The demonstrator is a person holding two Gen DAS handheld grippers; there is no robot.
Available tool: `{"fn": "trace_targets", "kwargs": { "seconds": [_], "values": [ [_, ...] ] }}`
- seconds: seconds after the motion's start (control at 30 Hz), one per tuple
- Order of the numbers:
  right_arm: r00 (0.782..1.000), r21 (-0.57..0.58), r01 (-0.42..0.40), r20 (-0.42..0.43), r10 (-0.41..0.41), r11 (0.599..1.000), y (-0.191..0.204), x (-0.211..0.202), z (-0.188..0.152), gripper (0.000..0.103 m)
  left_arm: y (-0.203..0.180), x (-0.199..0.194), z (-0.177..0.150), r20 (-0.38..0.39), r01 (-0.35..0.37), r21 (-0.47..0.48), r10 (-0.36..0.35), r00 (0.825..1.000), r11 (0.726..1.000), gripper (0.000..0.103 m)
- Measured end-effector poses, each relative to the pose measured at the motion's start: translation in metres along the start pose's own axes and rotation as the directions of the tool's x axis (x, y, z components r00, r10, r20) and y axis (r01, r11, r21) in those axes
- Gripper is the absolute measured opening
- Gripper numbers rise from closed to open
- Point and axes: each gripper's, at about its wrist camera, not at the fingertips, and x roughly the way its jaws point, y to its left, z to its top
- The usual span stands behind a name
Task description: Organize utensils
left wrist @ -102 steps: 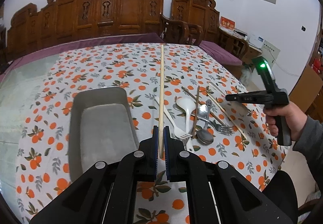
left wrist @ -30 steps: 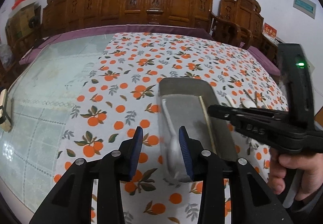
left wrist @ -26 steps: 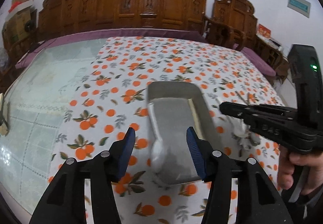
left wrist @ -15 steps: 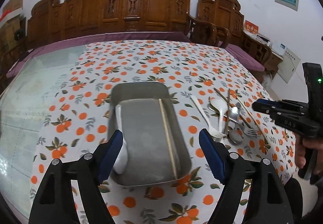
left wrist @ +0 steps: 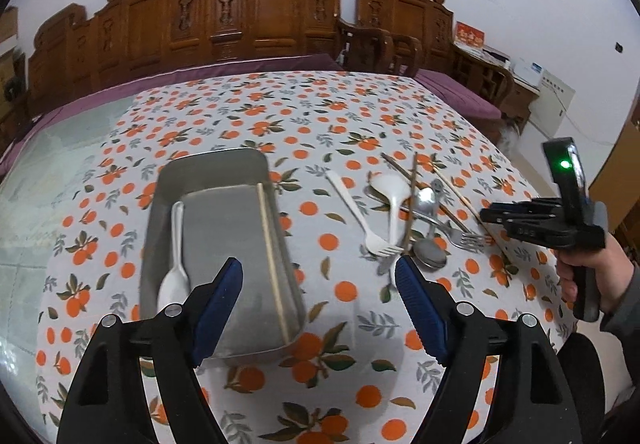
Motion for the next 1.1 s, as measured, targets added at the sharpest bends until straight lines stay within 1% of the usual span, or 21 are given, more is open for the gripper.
{"fn": "trace_targets", "kwargs": {
  "seconds": [0.1, 0.17, 0.2, 0.23, 0.27, 0.4, 0.53, 0.7, 0.73, 0.77, 0.93, 0.97, 1.0, 1.1],
  "values": [
    [1.0, -0.002, 0.021, -0.018, -0.021, 1.0, -0.001, 0.007, -0.001, 0.026, -0.007, 0.002, -0.002, -0.002, 0.002, 0.016, -0.002, 1.0, 1.0, 0.075],
    [1.0, 0.008, 0.015, -0.012, -0.015, 1.0, -0.003, 0.007, -0.002, 0.026, -0.011, 0.004, -0.003, -0.003, 0.005, 0.023, -0.005, 1.0, 1.0, 0.075],
    [1.0, 0.007, 0.016, -0.012, -0.016, 1.0, -0.003, 0.007, -0.003, 0.02, -0.013, 0.005, -0.004, -0.005, 0.003, 0.026, -0.003, 1.0, 1.0, 0.075],
    [1.0, 0.004, 0.016, -0.014, -0.016, 1.0, -0.004, 0.007, -0.003, 0.01, -0.015, 0.006, -0.005, -0.009, 0.002, 0.031, -0.002, 1.0, 1.0, 0.075],
    [1.0, 0.002, 0.018, -0.019, -0.018, 1.0, -0.004, 0.006, -0.004, 0.006, -0.016, 0.006, -0.006, -0.01, 0.003, 0.035, -0.002, 1.0, 0.999, 0.075],
    [0.999, -0.009, 0.023, -0.04, -0.023, 1.0, -0.009, -0.001, -0.013, 0.006, -0.028, 0.009, -0.007, -0.015, 0.008, 0.056, -0.007, 1.0, 0.998, 0.075],
    [1.0, -0.002, 0.006, -0.02, -0.006, 1.0, -0.017, -0.006, -0.023, 0.006, -0.04, 0.015, -0.005, -0.029, 0.029, 0.068, -0.028, 0.999, 0.997, 0.075],
    [1.0, -0.01, 0.002, 0.017, -0.002, 1.0, -0.018, -0.008, -0.029, 0.006, -0.061, 0.035, 0.002, -0.059, 0.022, 0.103, -0.016, 0.998, 0.994, 0.063],
    [1.0, -0.009, -0.001, 0.022, 0.001, 1.0, -0.018, -0.008, -0.03, 0.006, -0.063, 0.042, 0.004, -0.071, 0.025, 0.1, -0.018, 0.997, 0.995, 0.057],
    [1.0, -0.009, -0.005, 0.027, 0.006, 1.0, -0.019, -0.008, -0.031, 0.006, -0.065, 0.05, 0.007, -0.091, 0.034, 0.091, -0.025, 0.996, 0.995, 0.053],
    [0.998, -0.006, -0.039, 0.04, 0.04, 0.999, -0.024, -0.008, -0.032, 0.006, -0.075, 0.083, 0.024, -0.133, 0.03, 0.099, -0.017, 0.991, 0.995, 0.05],
    [0.998, 0.001, -0.05, 0.037, 0.05, 0.999, -0.026, -0.008, -0.031, 0.006, -0.078, 0.091, 0.029, -0.145, 0.029, 0.101, -0.014, 0.989, 0.994, 0.045],
    [0.998, 0.013, -0.058, 0.039, 0.057, 0.998, -0.027, -0.008, -0.031, 0.006, -0.079, 0.096, 0.032, -0.153, 0.028, 0.1, -0.012, 0.988, 0.995, 0.043],
    [0.998, -0.001, -0.05, 0.046, 0.05, 0.999, -0.025, -0.008, -0.032, 0.006, -0.081, 0.116, 0.041, -0.181, 0.012, 0.097, 0.005, 0.984, 0.995, 0.04]
  ]
}}
